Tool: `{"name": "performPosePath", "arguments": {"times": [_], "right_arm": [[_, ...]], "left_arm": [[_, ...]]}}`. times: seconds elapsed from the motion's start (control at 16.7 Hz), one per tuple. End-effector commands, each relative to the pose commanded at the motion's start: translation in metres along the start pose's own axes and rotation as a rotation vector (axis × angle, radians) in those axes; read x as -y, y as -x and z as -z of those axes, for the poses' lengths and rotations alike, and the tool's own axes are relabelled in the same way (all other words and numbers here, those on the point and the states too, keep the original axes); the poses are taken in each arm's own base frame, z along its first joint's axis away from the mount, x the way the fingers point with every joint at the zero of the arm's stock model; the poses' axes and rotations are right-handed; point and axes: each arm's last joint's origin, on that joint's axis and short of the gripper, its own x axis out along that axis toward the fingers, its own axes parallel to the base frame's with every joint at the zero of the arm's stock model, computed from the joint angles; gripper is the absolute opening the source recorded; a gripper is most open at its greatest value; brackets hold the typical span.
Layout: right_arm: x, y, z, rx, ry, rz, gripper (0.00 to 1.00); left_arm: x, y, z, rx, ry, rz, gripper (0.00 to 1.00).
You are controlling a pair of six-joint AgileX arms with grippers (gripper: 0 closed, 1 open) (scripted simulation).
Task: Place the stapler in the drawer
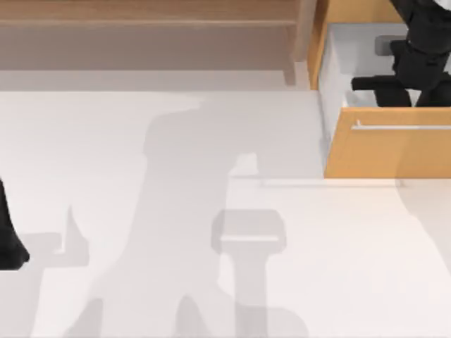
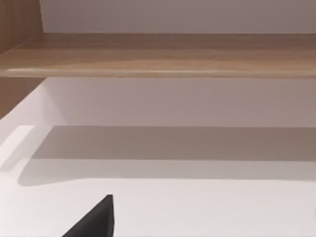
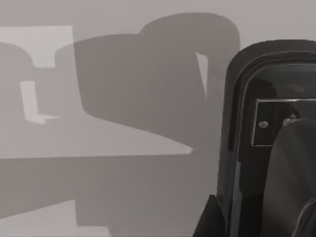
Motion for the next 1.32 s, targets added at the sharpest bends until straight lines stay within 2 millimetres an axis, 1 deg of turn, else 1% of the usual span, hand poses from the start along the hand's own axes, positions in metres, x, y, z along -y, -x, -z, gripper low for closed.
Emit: {"name": "performPosePath", "arguments": {"times": [0.3, 0.48, 1.26, 1.32], "right_arm": [[0.0008, -0.0061, 0.0, -0.003, 0.001, -0.004, 0.0], [0.0008, -0.0061, 0.0, -0.003, 0.001, -0.004, 0.0], [0.0008, -0.0061, 0.0, -0.003, 0.001, -0.004, 0.98], [0.0008, -0.0061, 0.0, -0.003, 0.001, -0.004, 1.0]], "left_arm": [[0.0, 0.0, 0.0, 0.0, 0.0, 0.0, 1.0], [0.0, 0.0, 0.0, 0.0, 0.0, 0.0, 1.0], [0.0, 0.0, 0.0, 0.0, 0.0, 0.0, 1.0], [0.0, 0.0, 0.0, 0.0, 0.0, 0.0, 1.0]]}}
